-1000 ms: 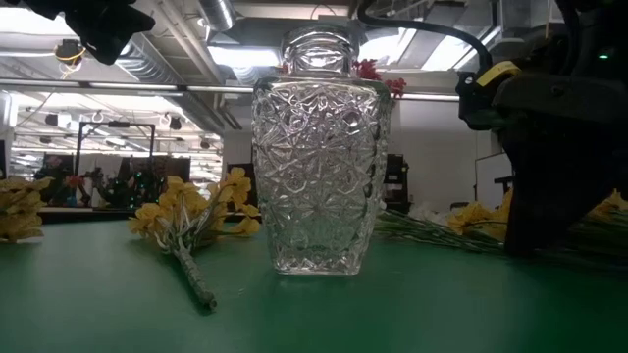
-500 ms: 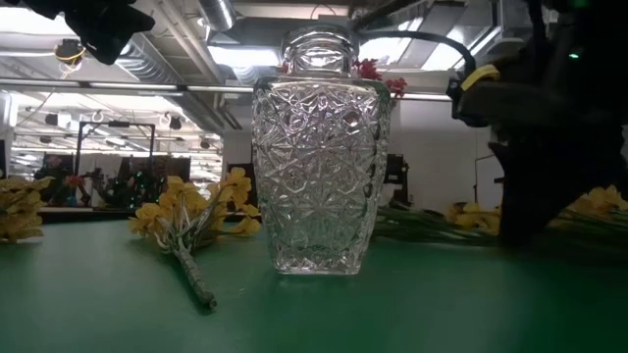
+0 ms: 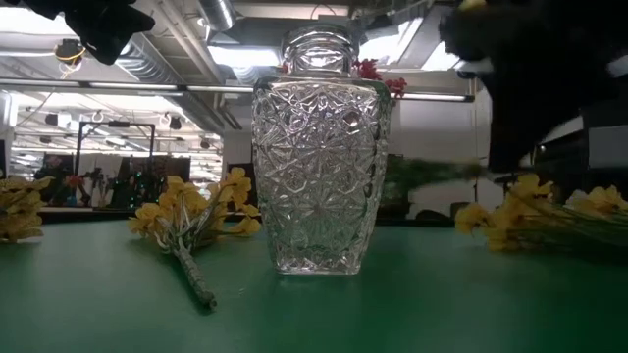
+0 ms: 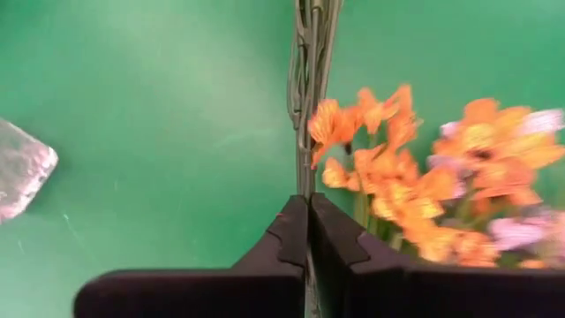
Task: Sort flowers into vase by color
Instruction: Put the middle white flowers into the middle transparent vase
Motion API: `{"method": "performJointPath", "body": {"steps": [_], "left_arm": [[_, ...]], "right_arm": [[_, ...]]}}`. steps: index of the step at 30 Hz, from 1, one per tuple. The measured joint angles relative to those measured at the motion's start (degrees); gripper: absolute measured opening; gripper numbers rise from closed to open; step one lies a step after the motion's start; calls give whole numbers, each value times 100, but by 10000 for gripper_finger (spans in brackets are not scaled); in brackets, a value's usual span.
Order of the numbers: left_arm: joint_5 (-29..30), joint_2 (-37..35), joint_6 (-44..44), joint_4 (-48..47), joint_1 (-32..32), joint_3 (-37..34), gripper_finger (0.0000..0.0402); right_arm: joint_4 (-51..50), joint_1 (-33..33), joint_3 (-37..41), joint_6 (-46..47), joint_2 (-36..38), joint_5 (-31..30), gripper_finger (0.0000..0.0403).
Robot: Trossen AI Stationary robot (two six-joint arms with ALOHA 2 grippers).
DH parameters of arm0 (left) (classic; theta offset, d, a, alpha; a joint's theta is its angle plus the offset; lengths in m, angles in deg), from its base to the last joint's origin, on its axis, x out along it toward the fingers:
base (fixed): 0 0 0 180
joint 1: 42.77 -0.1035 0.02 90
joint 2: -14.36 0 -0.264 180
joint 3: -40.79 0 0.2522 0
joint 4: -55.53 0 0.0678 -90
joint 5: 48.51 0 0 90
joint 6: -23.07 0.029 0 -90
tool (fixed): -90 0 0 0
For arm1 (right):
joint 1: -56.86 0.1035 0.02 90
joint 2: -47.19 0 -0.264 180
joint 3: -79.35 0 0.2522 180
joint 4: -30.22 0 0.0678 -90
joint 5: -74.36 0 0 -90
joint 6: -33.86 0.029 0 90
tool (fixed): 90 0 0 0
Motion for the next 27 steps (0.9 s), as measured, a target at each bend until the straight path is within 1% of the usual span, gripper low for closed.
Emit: {"method": "performJointPath", "body": {"steps": [8,13,15,20,25,27], "left_arm": [[0,0,0,0,-1,0,137],[0,0,0,0,-1,0,137],[0,0,0,-2,-1,0,137],[0,0,0,-2,-1,0,137],[1,0,58,-2,-1,0,137],[9,0,139,-2,-1,0,137]], "right_arm": [[-1860,2,-1086,295,11,-465,1],[-2718,2,-1682,339,13,-964,1],[-2893,2,-1899,297,13,-1364,1],[-2901,-9,-2333,-194,17,-2664,1],[-2476,-122,-2529,-1095,44,-3897,1],[-2270,-195,-2531,-1431,114,-4271,1]]}}
